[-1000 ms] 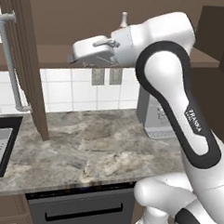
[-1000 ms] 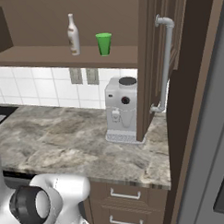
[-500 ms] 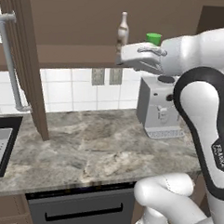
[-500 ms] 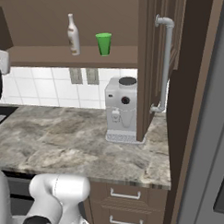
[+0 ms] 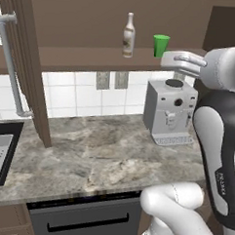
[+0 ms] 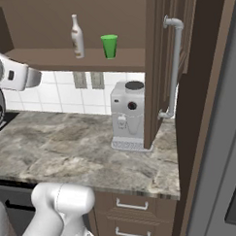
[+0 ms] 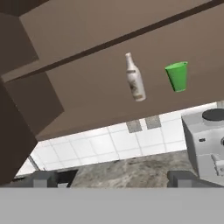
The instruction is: Open the cabinet directly in front. Then move the liquor and the cup to the dining counter with the candle on it.
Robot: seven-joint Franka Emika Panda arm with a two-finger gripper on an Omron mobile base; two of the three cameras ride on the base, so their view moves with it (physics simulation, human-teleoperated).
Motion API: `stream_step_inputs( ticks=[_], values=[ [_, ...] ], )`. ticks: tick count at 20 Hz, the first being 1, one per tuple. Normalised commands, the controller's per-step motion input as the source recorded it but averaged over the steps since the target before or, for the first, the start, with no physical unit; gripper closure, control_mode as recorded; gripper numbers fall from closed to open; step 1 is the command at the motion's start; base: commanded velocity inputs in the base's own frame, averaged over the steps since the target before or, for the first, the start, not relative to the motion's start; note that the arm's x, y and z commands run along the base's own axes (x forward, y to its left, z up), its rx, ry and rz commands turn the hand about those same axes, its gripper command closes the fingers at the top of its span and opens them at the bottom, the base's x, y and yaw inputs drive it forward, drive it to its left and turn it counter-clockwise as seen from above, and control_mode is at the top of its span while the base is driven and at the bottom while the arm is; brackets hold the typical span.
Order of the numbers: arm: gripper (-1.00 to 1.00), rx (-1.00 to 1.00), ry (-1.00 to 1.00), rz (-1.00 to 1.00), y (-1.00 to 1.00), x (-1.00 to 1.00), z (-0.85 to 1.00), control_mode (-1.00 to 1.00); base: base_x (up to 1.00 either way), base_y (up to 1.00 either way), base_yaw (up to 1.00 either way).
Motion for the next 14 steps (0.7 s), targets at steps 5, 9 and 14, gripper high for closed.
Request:
stream_step_inputs(
  ticks=[5,9,14],
  values=[
    [-1.0,-0.16,-0.03,-0.35,-0.73,-0.01,0.0,-1.0,0.0,0.0,0.0],
    [-1.0,-0.14,0.0,-0.01,-0.06,0.0,0.0,-1.0,0.0,0.0,0.0],
    [-1.0,-0.05,0.08,0.2,0.03,0.02,0.0,-1.0,0.0,0.0,0.0]
  ],
)
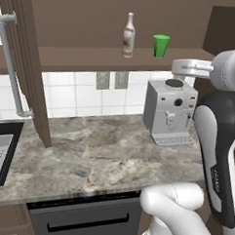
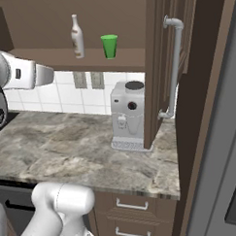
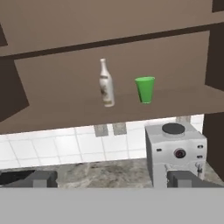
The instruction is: Open the cabinet directly in front. Then move the liquor and the cup to the dining counter with the candle on it.
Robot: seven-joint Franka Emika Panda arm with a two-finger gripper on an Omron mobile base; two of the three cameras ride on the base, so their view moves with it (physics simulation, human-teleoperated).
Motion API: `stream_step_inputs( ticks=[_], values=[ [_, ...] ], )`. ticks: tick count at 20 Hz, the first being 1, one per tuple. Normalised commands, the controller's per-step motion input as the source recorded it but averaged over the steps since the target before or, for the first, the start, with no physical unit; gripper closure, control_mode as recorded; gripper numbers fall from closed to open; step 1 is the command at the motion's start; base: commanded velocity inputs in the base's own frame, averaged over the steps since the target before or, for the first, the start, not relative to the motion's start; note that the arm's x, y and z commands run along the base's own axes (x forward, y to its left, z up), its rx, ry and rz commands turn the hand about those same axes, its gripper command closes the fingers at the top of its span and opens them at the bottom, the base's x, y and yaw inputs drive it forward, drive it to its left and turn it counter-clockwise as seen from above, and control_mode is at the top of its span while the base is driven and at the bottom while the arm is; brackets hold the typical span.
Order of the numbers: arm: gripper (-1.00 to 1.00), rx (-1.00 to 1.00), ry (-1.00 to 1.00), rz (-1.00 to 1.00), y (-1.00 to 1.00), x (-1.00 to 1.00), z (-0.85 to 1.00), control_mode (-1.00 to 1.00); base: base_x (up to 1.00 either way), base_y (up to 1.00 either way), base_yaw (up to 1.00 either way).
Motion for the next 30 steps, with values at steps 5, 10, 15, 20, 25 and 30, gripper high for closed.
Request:
stream_step_inputs(
  ticks=[5,10,15,20,25,30],
  values=[
    [-1.0,0.0,0.0,0.01,0.02,0.0,0.0,-1.0,0.0,0.0,0.0],
    [-1.0,0.0,0.0,0.0,0.14,0.26,0.09,-1.0,0.0,0.0,0.0],
    [-1.0,0.0,0.0,0.0,0.15,0.52,0.02,-1.0,0.0,0.0,0.0],
    [-1.0,0.0,0.0,0.0,0.07,0.61,0.0,-1.0,0.0,0.0,0.0],
    [-1.0,0.0,0.01,0.0,0.0,0.56,0.0,-1.0,0.0,0.0,0.0],
    [-1.0,0.0,0.01,0.0,0.01,0.51,0.0,-1.0,0.0,0.0,0.0]
  ],
)
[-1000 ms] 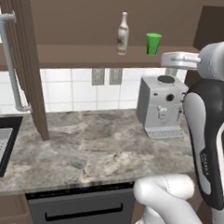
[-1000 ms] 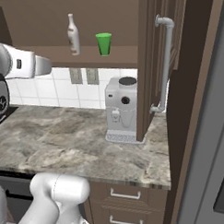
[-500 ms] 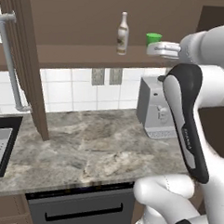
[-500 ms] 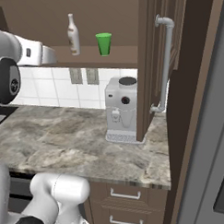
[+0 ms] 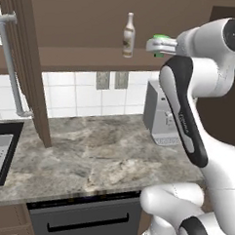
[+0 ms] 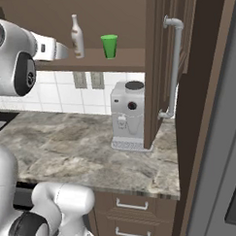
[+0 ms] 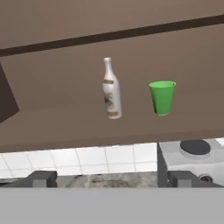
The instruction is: Open the cabinet directly in front. Then move the liquor and the cup to the dining counter with the candle on it.
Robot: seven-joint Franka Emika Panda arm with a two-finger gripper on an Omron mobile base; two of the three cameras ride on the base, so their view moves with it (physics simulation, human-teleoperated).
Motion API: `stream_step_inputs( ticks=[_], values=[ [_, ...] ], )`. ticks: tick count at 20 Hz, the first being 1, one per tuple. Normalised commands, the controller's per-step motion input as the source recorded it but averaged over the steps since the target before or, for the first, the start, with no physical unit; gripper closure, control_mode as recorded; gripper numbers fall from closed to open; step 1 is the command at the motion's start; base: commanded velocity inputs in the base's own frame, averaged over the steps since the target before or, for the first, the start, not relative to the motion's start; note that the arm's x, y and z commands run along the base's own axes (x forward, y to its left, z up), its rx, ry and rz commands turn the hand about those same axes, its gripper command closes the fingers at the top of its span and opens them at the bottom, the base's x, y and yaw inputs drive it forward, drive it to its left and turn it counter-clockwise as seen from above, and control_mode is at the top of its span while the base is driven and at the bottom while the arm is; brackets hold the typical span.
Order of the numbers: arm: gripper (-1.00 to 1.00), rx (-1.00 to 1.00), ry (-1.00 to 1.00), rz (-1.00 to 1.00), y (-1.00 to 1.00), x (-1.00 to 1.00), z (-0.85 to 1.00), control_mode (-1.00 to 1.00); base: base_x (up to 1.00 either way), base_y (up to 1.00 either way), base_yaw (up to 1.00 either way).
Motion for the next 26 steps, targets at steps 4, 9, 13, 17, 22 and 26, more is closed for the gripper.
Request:
stream_step_inputs(
  ticks=[4,9,13,17,22,26],
  values=[
    [-1.0,-0.01,0.0,0.0,0.08,0.53,0.0,-1.0,0.0,0.0,0.0],
    [-1.0,0.0,0.0,0.0,0.06,0.54,0.0,-1.0,0.0,0.0,0.0],
    [-1.0,0.0,0.0,0.0,0.0,0.54,0.0,-1.0,0.0,0.0,0.0],
    [-1.0,0.0,0.0,0.0,0.0,0.53,0.0,-1.0,0.0,0.0,0.0],
    [-1.0,0.0,0.02,-0.01,0.04,0.49,0.0,-1.0,0.0,0.0,0.0],
    [-1.0,0.0,0.01,0.0,0.04,0.45,0.0,-1.0,0.0,0.0,0.0]
  ],
)
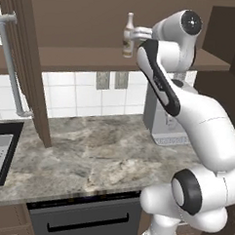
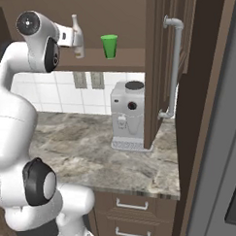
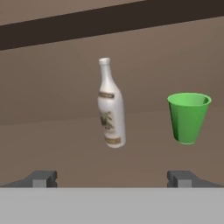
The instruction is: Open the cabinet directly in front. Then move the liquor and the cup to the dining counter with the candle on it.
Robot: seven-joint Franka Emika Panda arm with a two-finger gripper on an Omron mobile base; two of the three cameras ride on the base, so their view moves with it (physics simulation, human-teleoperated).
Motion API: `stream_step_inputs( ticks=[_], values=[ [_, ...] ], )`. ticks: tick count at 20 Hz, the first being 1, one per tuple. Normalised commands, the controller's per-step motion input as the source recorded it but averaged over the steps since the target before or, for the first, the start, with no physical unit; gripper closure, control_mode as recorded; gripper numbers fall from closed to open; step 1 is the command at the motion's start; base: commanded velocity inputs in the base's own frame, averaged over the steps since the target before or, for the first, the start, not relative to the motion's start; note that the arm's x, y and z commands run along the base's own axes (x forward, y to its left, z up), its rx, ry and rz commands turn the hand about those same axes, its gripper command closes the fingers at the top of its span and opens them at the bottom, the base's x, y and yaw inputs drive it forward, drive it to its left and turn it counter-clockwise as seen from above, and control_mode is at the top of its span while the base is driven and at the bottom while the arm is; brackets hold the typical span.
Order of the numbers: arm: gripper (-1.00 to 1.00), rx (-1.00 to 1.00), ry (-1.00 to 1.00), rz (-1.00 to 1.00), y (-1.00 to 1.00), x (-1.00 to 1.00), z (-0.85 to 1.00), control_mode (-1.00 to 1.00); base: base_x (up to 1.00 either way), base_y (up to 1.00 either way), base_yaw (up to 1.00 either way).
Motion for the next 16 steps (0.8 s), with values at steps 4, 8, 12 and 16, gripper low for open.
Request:
stream_step_inputs(
  ticks=[4,8,12,16],
  values=[
    [-1.0,0.0,0.0,0.0,0.04,0.38,0.0,-1.0,0.0,0.0,0.0],
    [-1.0,0.0,0.0,0.0,0.07,0.35,0.0,-1.0,0.0,0.0,0.0],
    [-1.0,0.0,0.0,0.0,0.09,0.33,0.0,-1.0,0.0,0.0,0.0],
    [-1.0,0.0,0.0,0.0,0.03,0.3,0.0,-1.0,0.0,0.0,0.0]
  ],
)
